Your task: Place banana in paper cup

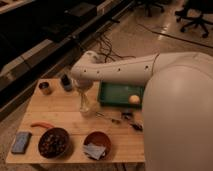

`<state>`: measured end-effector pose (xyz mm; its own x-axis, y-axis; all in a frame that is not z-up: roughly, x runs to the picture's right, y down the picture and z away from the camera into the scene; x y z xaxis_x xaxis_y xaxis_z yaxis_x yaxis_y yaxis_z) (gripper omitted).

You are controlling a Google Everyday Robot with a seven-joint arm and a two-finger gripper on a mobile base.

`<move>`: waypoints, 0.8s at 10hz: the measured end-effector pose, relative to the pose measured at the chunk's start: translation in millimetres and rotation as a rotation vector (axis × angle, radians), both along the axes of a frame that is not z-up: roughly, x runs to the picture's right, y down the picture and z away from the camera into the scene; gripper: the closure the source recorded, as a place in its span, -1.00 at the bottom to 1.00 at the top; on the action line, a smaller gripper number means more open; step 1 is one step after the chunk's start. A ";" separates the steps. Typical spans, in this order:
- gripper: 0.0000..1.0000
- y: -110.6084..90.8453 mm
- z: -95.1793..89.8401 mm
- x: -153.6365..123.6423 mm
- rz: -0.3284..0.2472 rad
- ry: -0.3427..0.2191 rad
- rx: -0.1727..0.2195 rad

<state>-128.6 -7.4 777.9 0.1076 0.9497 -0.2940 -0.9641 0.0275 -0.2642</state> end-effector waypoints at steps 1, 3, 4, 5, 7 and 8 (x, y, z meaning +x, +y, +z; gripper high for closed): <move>1.00 -0.7 -0.1 4.6 0.010 0.005 -0.003; 1.00 2.1 -2.1 8.5 0.036 0.004 -0.026; 1.00 3.5 -3.0 8.2 0.046 -0.011 -0.043; 0.95 3.1 -3.3 9.9 0.052 -0.018 -0.053; 0.55 4.7 -2.0 5.1 0.057 -0.038 -0.094; 0.37 5.7 -1.3 1.4 0.060 -0.044 -0.111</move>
<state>-127.2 -1.8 776.5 0.0664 0.9168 -0.3939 -0.9506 -0.0618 -0.3042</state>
